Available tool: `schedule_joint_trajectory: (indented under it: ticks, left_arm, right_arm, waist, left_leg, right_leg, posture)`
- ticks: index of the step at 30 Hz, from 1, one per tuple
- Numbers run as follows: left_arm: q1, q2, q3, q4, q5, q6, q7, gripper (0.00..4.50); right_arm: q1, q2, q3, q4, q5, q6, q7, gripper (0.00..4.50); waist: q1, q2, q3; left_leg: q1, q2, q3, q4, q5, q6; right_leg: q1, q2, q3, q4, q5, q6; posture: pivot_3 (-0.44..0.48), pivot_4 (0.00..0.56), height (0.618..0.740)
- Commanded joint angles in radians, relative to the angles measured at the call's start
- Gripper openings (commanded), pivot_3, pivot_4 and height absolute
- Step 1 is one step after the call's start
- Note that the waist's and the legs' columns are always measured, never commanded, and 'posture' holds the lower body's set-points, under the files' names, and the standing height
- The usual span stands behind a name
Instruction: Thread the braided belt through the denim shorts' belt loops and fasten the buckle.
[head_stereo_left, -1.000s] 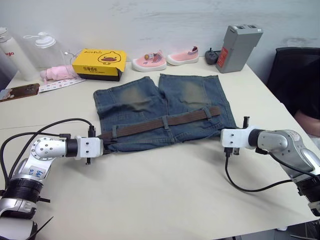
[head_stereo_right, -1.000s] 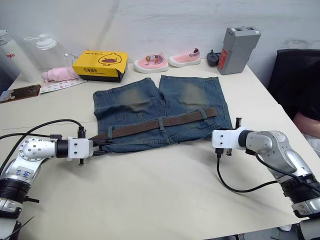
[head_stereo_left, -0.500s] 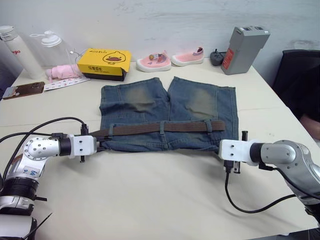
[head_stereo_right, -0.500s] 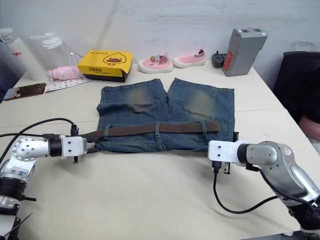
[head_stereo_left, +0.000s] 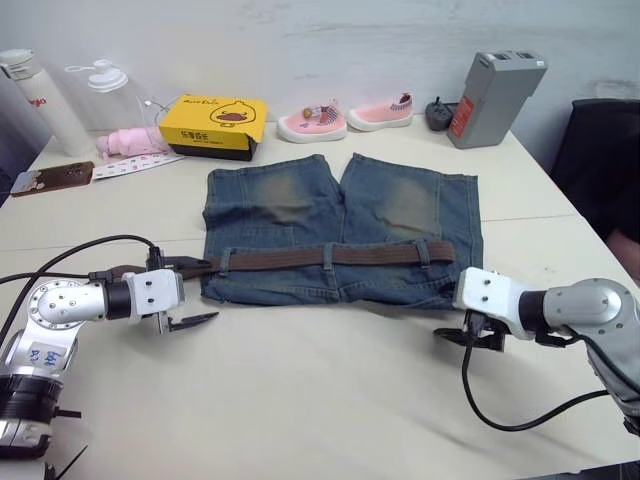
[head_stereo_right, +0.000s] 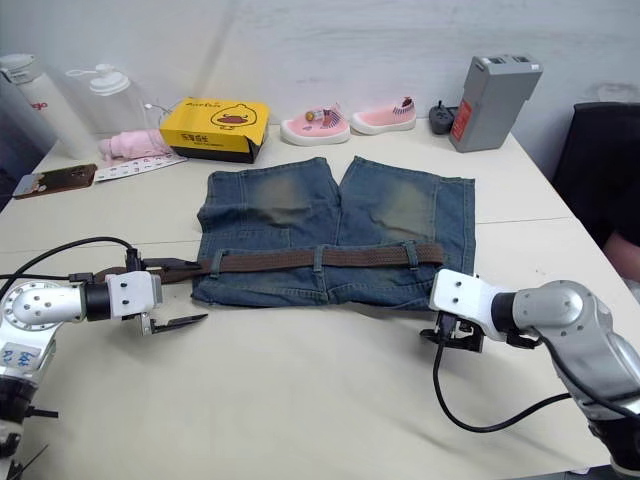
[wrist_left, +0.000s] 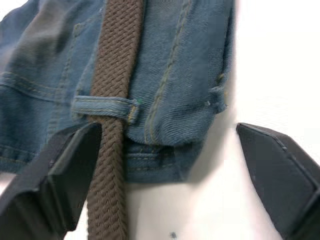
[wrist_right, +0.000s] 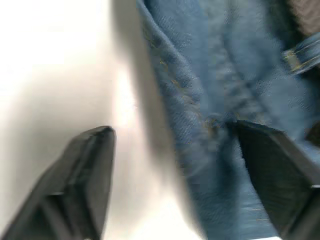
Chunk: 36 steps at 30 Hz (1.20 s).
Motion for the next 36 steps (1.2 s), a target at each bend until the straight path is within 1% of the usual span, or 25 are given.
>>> schedule_joint_trajectory:
  ticks: [1,2,4,5,6,9,11,16,18,20,21,22,23,24,26,27,30,32,33,36]
  left_arm:
    - [0.059,0.041,0.070,-0.176,-0.120,0.196,-0.026,4.50]
    - [0.071,0.046,0.079,-0.207,-0.136,0.238,-0.031,4.50]
    - [0.098,0.059,0.107,-0.267,-0.187,0.321,-0.043,4.50]
    - [0.104,0.061,0.116,-0.281,-0.198,0.342,-0.045,4.50]
    - [0.107,0.059,0.129,-0.290,-0.210,0.364,-0.041,4.50]
    - [0.114,0.049,0.157,-0.307,-0.225,0.409,-0.025,4.50]
    - [0.120,0.038,0.174,-0.321,-0.242,0.436,-0.012,4.50]
    - [0.132,0.015,0.215,-0.346,-0.277,0.484,0.020,4.50]
    - [0.127,0.007,0.240,-0.345,-0.292,0.502,0.039,4.50]
    - [0.121,0.001,0.266,-0.345,-0.308,0.532,0.054,4.50]
    - [0.116,-0.002,0.275,-0.339,-0.311,0.544,0.059,4.50]
    - [0.112,-0.005,0.283,-0.331,-0.315,0.554,0.064,4.50]
    - [0.106,-0.008,0.291,-0.322,-0.322,0.567,0.067,4.50]
    - [0.102,-0.010,0.296,-0.316,-0.326,0.577,0.067,4.50]
    - [0.068,-0.014,0.306,-0.272,-0.360,0.650,0.072,4.50]
    - [0.037,-0.014,0.309,-0.233,-0.392,0.726,0.076,4.50]
    - [-0.061,-0.027,0.317,-0.123,-0.431,0.812,0.071,4.50]
    - [-0.154,-0.030,0.284,-0.034,-0.443,0.907,0.057,4.50]
    - [-0.222,-0.043,0.270,0.016,-0.457,0.985,0.068,4.50]
    - [-0.342,-0.077,0.229,0.095,-0.485,1.135,0.039,4.50]
  right_arm:
    - [-0.093,-0.017,-0.139,-0.016,0.251,0.172,0.102,4.30]
    - [-0.114,-0.021,-0.145,-0.004,0.274,0.189,0.104,4.30]
    - [-0.289,0.040,-0.113,0.138,0.274,0.318,0.011,4.30]
    - [-0.343,0.060,-0.099,0.180,0.273,0.363,-0.022,4.30]
    - [-0.425,0.101,-0.076,0.261,0.260,0.437,-0.077,4.30]
    - [-0.561,0.188,-0.038,0.422,0.242,0.562,-0.172,4.30]
    - [-0.609,0.245,-0.036,0.507,0.238,0.603,-0.219,4.30]
    - [-0.621,0.293,-0.004,0.602,0.258,0.656,-0.217,4.30]
    - [-0.618,0.307,-0.011,0.611,0.272,0.671,-0.221,3.78]
    - [-0.621,0.311,-0.010,0.617,0.286,0.675,-0.224,3.19]
    - [-0.622,0.314,-0.011,0.619,0.290,0.678,-0.226,2.62]
    - [-0.620,0.312,-0.007,0.615,0.290,0.674,-0.228,2.27]
    - [-0.618,0.316,-0.015,0.612,0.295,0.671,-0.233,1.75]
    - [-0.616,0.318,-0.019,0.610,0.299,0.668,-0.238,1.31]
    - [-0.612,0.318,-0.025,0.601,0.305,0.658,-0.246,0.38]
    - [-0.611,0.321,-0.033,0.599,0.310,0.657,-0.255,0.08]
    - [-0.604,0.319,-0.037,0.591,0.313,0.643,-0.273,0.08]
    - [-0.594,0.319,-0.043,0.578,0.315,0.630,-0.284,0.08]
    - [-0.588,0.321,-0.051,0.564,0.321,0.628,-0.290,0.08]
    - [-0.566,0.324,-0.059,0.509,0.337,0.628,-0.304,0.08]
  waist:
    - [-0.002,0.005,0.004]
    - [-0.002,0.005,0.005]
    - [-0.004,0.005,0.005]
    - [-0.007,0.005,0.005]
    - [-0.010,0.005,0.006]
    - [-0.011,0.006,0.006]
    - [-0.008,0.006,0.006]
    - [-0.005,0.006,0.006]
    - [-0.001,0.006,0.006]
    - [-0.008,0.005,0.005]
    - [-0.008,0.005,0.005]
    - [-0.009,0.005,0.006]
    - [-0.009,0.005,0.006]
    - [-0.009,0.005,0.006]
    - [-0.007,0.005,0.006]
    - [-0.006,0.005,0.006]
    - [-0.007,0.005,0.006]
    - [-0.006,0.005,0.005]
    - [-0.006,0.004,0.005]
    - [-0.008,0.003,0.004]
  left_leg:
    - [0.000,0.000,0.000,0.000,0.001,0.000]
    - [-0.001,0.000,0.000,0.000,0.001,0.000]
    - [0.000,0.002,-0.001,-0.001,0.002,-0.001]
    - [0.000,0.002,-0.002,-0.001,0.002,-0.001]
    - [0.001,0.003,-0.001,-0.001,0.002,-0.002]
    - [0.000,0.002,0.001,-0.003,0.003,-0.002]
    - [0.000,0.002,0.000,-0.003,0.003,-0.003]
    - [-0.001,0.002,-0.002,-0.003,0.005,-0.006]
    - [-0.001,0.000,-0.003,-0.004,0.007,-0.009]
    - [-0.001,-0.004,-0.002,-0.004,0.006,-0.007]
    - [-0.001,-0.004,-0.002,-0.004,0.006,-0.006]
    - [-0.001,-0.004,-0.001,-0.003,0.006,-0.006]
    - [-0.001,-0.003,-0.001,-0.004,0.006,-0.006]
    - [-0.001,-0.003,-0.001,-0.003,0.007,-0.006]
    - [0.000,-0.002,-0.001,-0.003,0.007,-0.007]
    - [0.000,-0.002,-0.001,-0.003,0.008,-0.007]
    - [0.000,-0.003,-0.002,-0.003,0.009,-0.006]
    - [0.000,-0.003,-0.002,-0.003,0.009,-0.007]
    - [0.000,-0.003,-0.002,-0.003,0.009,-0.007]
    - [0.000,-0.004,-0.003,-0.002,0.010,-0.008]
  right_leg:
    - [0.000,0.000,0.000,-0.001,0.000,0.000]
    - [0.000,0.000,0.000,-0.002,0.001,0.001]
    - [0.000,0.000,0.000,-0.003,0.001,0.001]
    - [0.001,0.000,0.000,-0.003,0.001,0.000]
    - [0.001,0.000,-0.001,-0.005,0.001,-0.001]
    - [0.001,0.000,0.001,-0.007,0.001,-0.005]
    - [0.001,0.000,0.000,-0.006,0.001,-0.005]
    - [0.000,0.000,0.001,-0.005,0.002,-0.004]
    - [0.000,0.000,0.003,-0.004,0.004,-0.004]
    - [0.000,0.000,0.002,-0.004,0.005,-0.007]
    - [0.001,0.000,0.002,-0.005,0.005,-0.007]
    - [0.000,0.000,0.002,-0.005,0.005,-0.007]
    - [0.000,0.000,0.003,-0.005,0.005,-0.007]
    - [0.000,0.000,0.003,-0.005,0.005,-0.007]
    - [0.000,0.000,0.003,-0.004,0.005,-0.007]
    - [0.000,0.000,0.002,-0.004,0.005,-0.007]
    - [0.000,0.002,0.000,-0.002,0.005,-0.006]
    - [0.000,0.002,0.000,-0.002,0.006,-0.005]
    - [0.000,0.002,0.000,0.000,0.006,-0.005]
    - [0.000,0.002,0.000,0.001,0.006,-0.005]
  posture:
    - [0.000,0.150,0.624]
    - [0.000,0.150,0.624]
    - [0.000,0.150,0.624]
    - [0.000,0.150,0.624]
    - [0.000,0.150,0.624]
    - [0.000,0.150,0.624]
    - [0.000,0.150,0.624]
    - [0.000,0.150,0.624]
    - [0.000,0.150,0.624]
    - [0.000,0.150,0.624]
    - [0.000,0.150,0.624]
    - [0.000,0.150,0.624]
    - [0.000,0.150,0.624]
    - [0.000,0.150,0.624]
    - [0.000,0.150,0.624]
    - [0.000,0.150,0.624]
    - [0.000,0.150,0.624]
    - [0.000,0.150,0.624]
    - [0.000,0.150,0.624]
    - [0.000,0.150,0.624]
